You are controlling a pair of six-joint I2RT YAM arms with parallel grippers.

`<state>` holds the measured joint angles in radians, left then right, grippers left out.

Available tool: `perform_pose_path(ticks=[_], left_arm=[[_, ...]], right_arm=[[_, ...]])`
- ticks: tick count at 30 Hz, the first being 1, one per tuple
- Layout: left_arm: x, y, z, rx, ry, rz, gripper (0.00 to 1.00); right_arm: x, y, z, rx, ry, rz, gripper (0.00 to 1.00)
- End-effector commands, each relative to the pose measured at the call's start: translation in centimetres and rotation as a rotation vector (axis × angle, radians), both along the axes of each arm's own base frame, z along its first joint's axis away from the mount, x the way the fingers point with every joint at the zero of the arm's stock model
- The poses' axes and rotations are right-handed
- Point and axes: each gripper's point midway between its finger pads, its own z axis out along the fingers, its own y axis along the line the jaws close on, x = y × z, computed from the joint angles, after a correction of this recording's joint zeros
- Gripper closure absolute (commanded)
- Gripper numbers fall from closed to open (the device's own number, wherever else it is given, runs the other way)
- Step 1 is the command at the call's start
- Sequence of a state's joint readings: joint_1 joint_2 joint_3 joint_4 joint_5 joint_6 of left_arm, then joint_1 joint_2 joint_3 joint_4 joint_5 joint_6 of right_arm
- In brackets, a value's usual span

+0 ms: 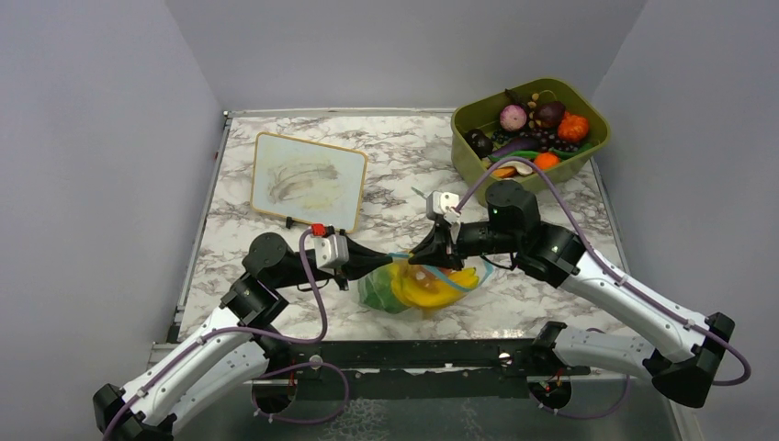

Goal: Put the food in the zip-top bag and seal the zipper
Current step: Zip the zipper food storage bag at the center of the board.

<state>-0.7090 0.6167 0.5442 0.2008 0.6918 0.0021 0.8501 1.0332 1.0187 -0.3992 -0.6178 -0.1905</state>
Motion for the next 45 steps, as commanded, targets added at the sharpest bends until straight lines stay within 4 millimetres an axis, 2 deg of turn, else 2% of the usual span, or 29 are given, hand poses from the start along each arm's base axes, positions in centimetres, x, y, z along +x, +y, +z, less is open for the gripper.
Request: perform_pose_path(ticks=[1,5,9,13,22,25,30,35,38,41,45], left_arm=[[-0.1,1.0,4.6,-0.098,-0.090,0.041,1.00],[-0.3,0.9,4.8,-0.107,-0.067,0.032,0.98],[-0.4,0.7,4.6,-0.096,-0.069,0.014,0.76],[-0.8,0.2,4.0,-0.052,-0.065,-0.036,0.63],[-0.6,-0.4,3.8,-0.035,-0.052,-0.059,0.61],[-0.4,-0.6,3.5,-0.025,-0.042,-0.062,0.61],[-1.0,-0.8,3.4,-0.024,-0.049,-0.103,0.69],[-1.2,-0.8,3.1,-0.013,-0.049,-0.117,0.71],[-1.4,-0.8,3.2,-0.014,-0.054,-0.129,0.82],[-1.6,-0.9,3.2,-0.015,-0.057,-0.147,1.00],[-1.4,-0.9,3.6,-0.028,-0.062,-0.130,1.00]], right_arm=[[0.3,-1.5,1.3,-0.011,-0.035,-0.056,0.99],[-0.7,-0.7,1.9,0.045,-0.033,0.016,0.99],[-1.3,0.1,2.2,0.082,-0.011,0.070,0.99],[-1.7,0.5,2.7,0.112,-0.005,0.105,0.99],[-1.6,1.1,2.7,0.118,0.004,0.120,0.99],[-1.5,1.3,2.8,0.121,0.008,0.125,0.99],[-1.5,1.5,2.8,0.128,0.016,0.128,0.99],[-1.4,1.6,2.6,0.126,0.024,0.126,0.99],[-1.4,1.7,2.6,0.127,0.030,0.128,0.99],[-1.5,1.6,2.7,0.131,0.030,0.132,0.99],[-1.6,1.6,2.1,0.125,0.039,0.130,0.99]])
